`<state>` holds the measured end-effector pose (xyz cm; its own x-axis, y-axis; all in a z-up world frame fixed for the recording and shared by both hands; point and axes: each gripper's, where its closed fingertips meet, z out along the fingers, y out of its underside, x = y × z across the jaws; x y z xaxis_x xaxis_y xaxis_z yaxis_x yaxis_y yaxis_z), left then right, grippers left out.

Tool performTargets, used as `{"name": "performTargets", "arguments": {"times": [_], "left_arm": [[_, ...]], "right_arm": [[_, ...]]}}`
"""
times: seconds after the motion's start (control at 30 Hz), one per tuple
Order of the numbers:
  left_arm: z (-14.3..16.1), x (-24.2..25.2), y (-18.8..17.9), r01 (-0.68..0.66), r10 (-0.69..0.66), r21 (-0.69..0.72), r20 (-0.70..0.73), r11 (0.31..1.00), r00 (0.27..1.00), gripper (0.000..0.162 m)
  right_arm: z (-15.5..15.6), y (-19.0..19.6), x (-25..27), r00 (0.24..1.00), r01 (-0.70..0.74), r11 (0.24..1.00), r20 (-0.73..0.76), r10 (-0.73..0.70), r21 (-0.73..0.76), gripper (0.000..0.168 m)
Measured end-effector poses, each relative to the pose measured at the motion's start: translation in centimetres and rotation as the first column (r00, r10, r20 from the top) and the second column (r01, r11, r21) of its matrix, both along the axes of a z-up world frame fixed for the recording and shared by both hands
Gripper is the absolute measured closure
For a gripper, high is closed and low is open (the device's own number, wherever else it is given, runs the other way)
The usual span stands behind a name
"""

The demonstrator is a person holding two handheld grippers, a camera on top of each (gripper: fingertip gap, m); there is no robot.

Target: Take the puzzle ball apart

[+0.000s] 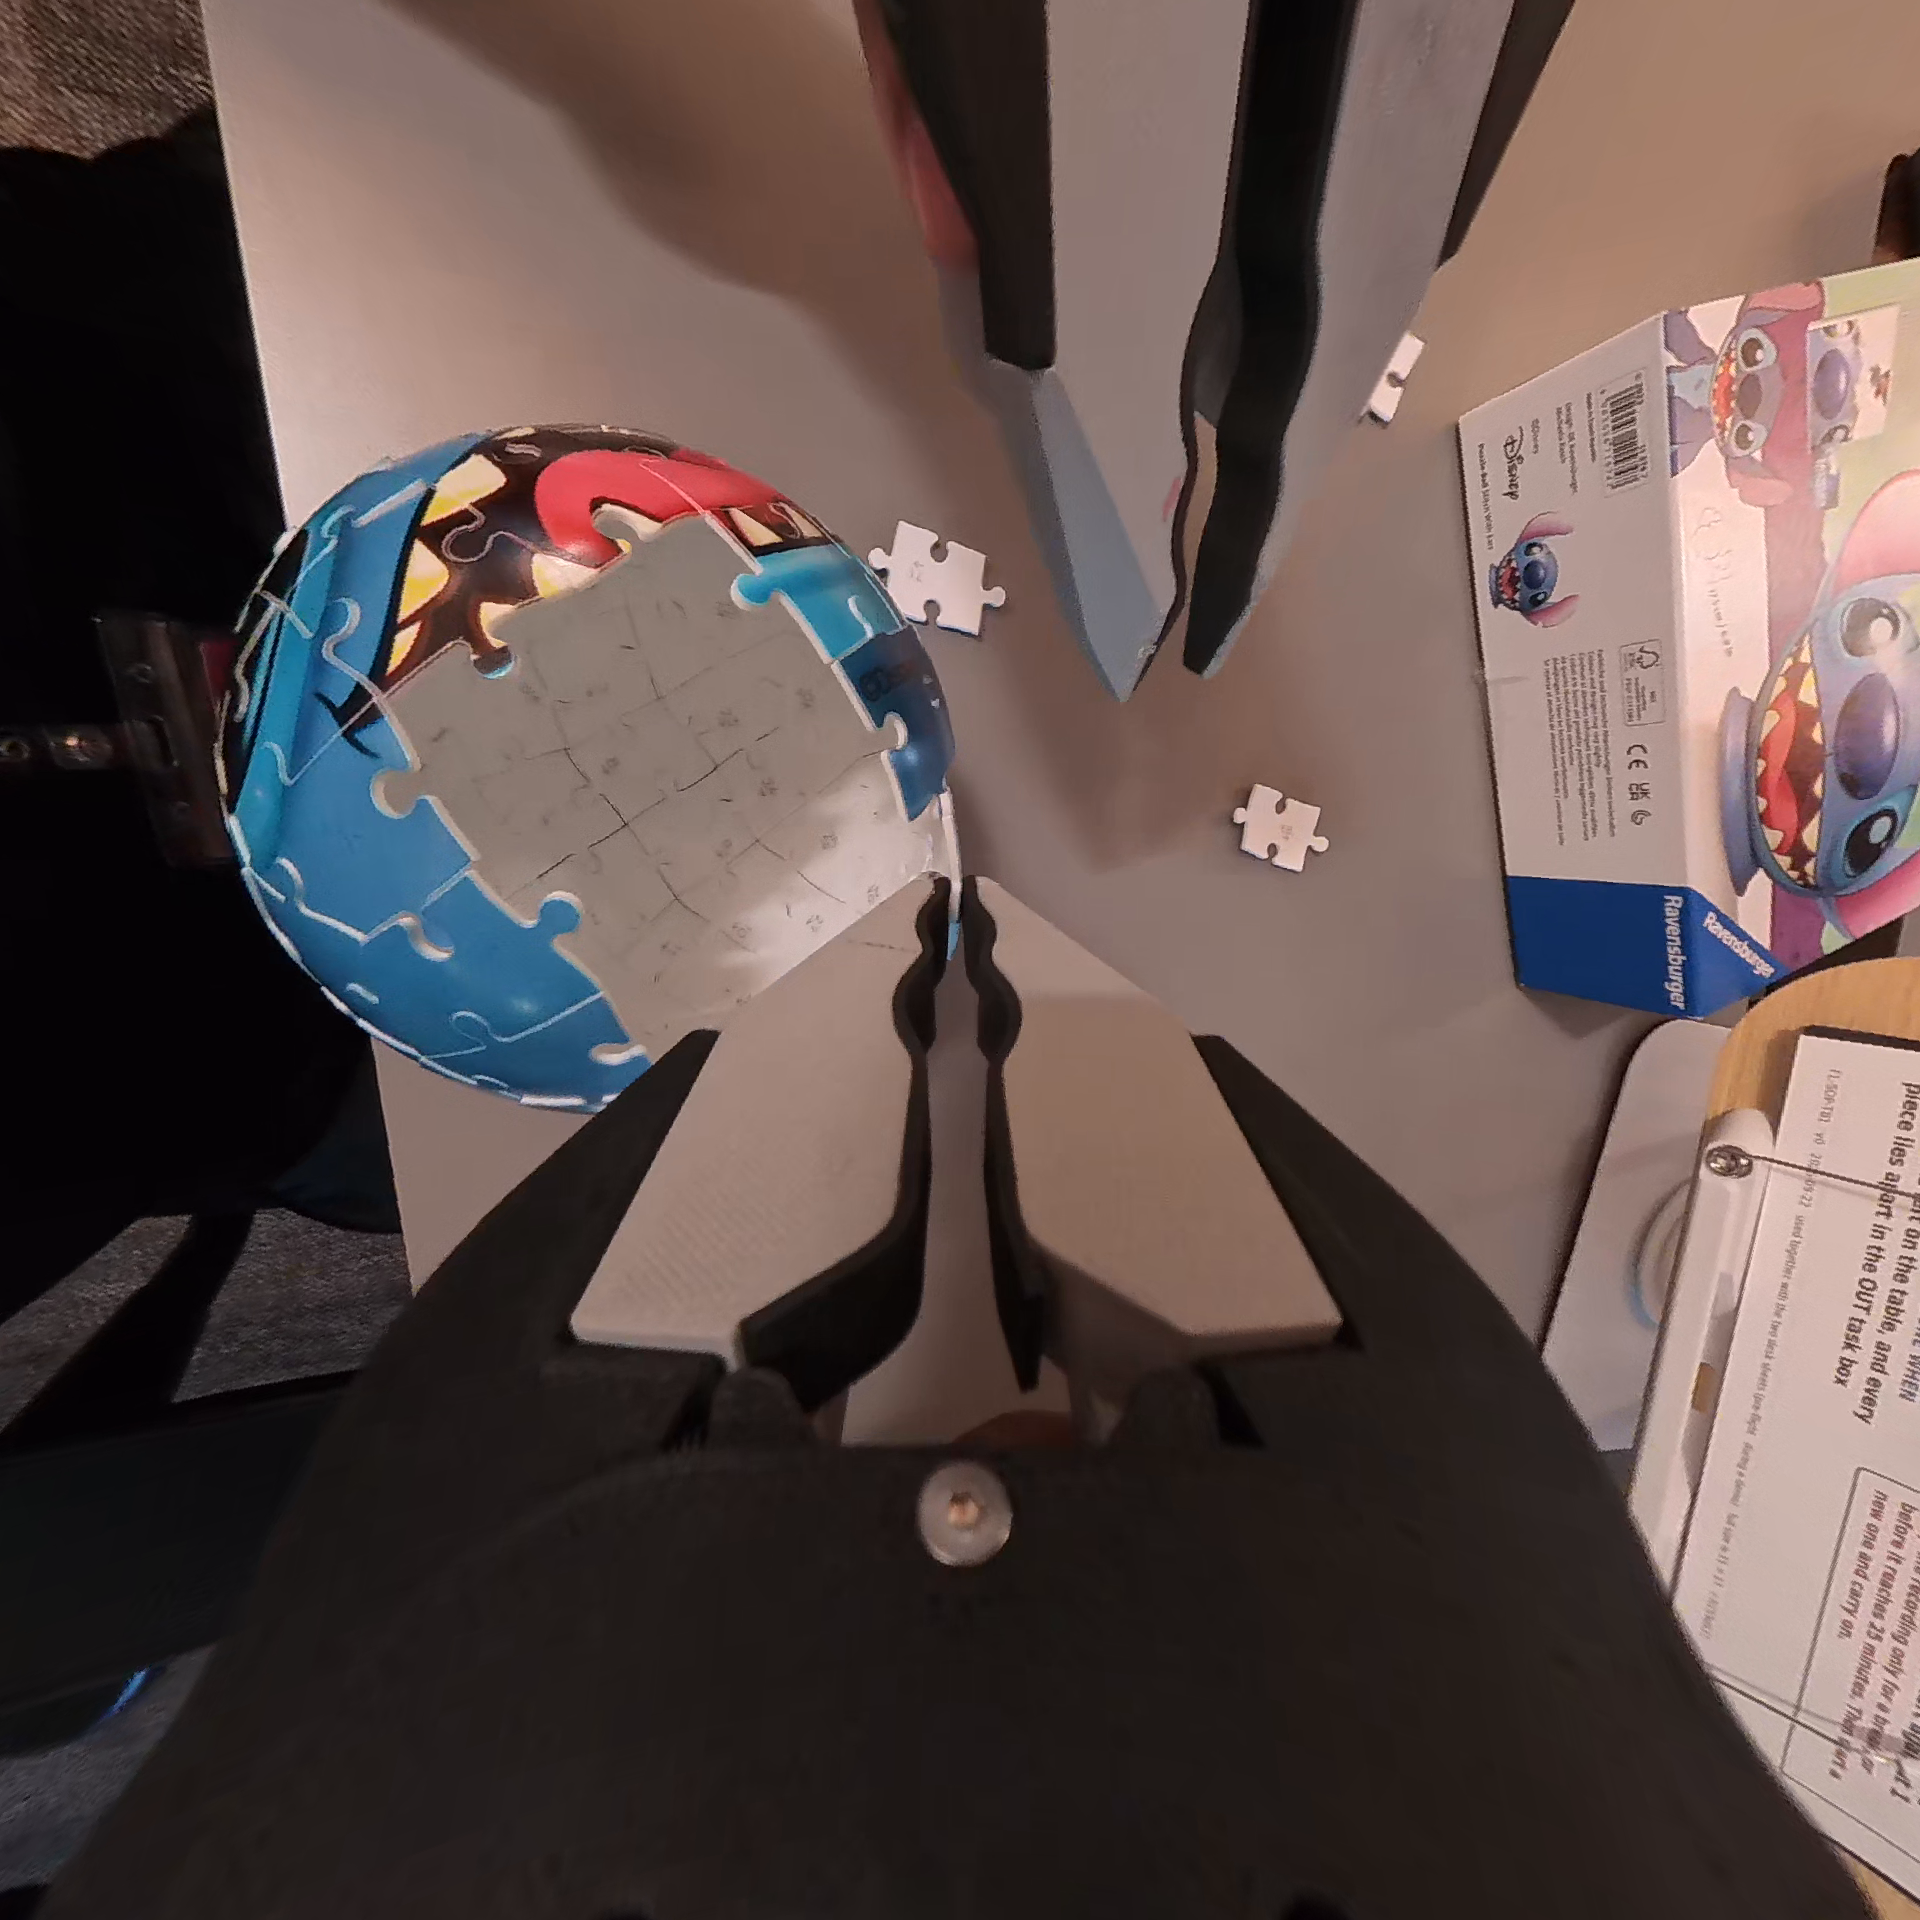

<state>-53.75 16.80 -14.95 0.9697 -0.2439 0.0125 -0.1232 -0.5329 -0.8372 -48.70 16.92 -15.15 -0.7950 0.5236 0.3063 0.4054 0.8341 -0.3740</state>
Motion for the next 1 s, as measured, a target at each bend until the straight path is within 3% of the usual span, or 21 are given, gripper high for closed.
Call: {"name": "performTargets", "arguments": {"times": [0.43,0.67,0.87,1.0], "left_arm": [[-1.2,-2.5,-3.4,-0.1,0.097,0.046,0.066,0.994,0.993,0.146],[-2.9,-7.7,-3.2,-0.31,0.311,0.083,-0.005,0.947,0.95,0.141],[1.1,-14.9,-5.8,-0.502,0.518,0.158,-0.084,0.85,0.851,0.137],[-0.1,-17.8,-8.2,-0.528,0.527,0.017,-0.093,0.849,0.845,0.133]], "right_arm": [[0.3,1.4,-0.3,0.992,0.048,0.986,-0.105,-0.066,-0.161,0.168],[1.5,4.5,-4.2,0.929,0.109,0.892,-0.275,-0.249,-0.438,0.168],[0.6,8.0,-7.0,0.862,0.18,0.804,-0.303,-0.407,-0.567,0.168],[-1.0,8.9,-7.7,0.862,0.196,0.764,-0.264,-0.433,-0.614,0.168]]}}
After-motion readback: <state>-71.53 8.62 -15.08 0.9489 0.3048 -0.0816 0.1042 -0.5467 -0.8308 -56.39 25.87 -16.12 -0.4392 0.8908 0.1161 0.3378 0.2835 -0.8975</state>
